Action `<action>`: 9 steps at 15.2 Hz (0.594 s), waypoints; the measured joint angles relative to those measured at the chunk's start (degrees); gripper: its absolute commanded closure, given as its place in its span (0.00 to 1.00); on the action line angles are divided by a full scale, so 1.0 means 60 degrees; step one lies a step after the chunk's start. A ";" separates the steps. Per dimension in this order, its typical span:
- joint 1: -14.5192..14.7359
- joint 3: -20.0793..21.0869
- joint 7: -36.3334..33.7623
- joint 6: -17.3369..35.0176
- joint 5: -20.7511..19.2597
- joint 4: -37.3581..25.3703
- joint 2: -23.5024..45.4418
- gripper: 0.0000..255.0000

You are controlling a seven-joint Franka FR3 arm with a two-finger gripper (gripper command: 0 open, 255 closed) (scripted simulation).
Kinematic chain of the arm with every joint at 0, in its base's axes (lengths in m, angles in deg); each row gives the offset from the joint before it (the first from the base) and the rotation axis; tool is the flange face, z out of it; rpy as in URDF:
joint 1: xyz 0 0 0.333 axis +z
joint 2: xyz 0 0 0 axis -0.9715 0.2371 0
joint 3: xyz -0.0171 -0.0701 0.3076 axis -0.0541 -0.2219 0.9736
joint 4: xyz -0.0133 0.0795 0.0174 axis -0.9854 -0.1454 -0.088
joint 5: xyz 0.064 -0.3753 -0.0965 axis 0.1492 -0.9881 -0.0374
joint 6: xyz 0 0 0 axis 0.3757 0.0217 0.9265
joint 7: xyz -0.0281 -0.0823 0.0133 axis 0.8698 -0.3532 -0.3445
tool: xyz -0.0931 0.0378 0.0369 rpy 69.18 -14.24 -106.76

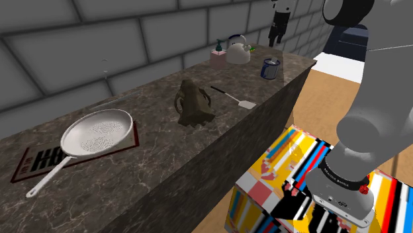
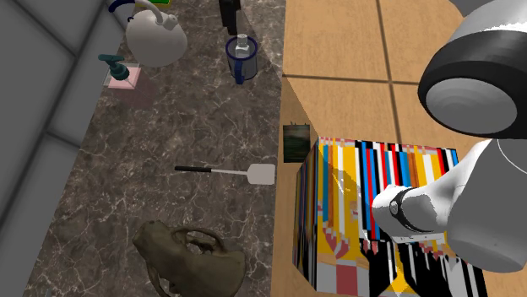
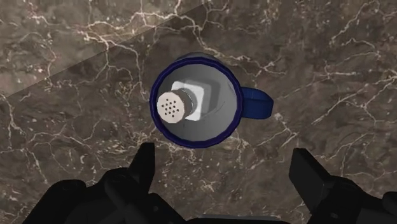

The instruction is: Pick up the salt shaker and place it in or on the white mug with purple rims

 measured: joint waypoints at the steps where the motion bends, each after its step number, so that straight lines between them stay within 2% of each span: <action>1: -0.0041 -0.0004 -0.0007 -0.0325 0.0012 -0.0400 0.0067 0.00; 3: -0.0070 0.0008 -0.0053 -0.0793 0.0033 -0.0982 0.0183 0.00; 9: -0.0062 0.0001 -0.0061 -0.0906 0.0015 -0.1018 0.0112 0.00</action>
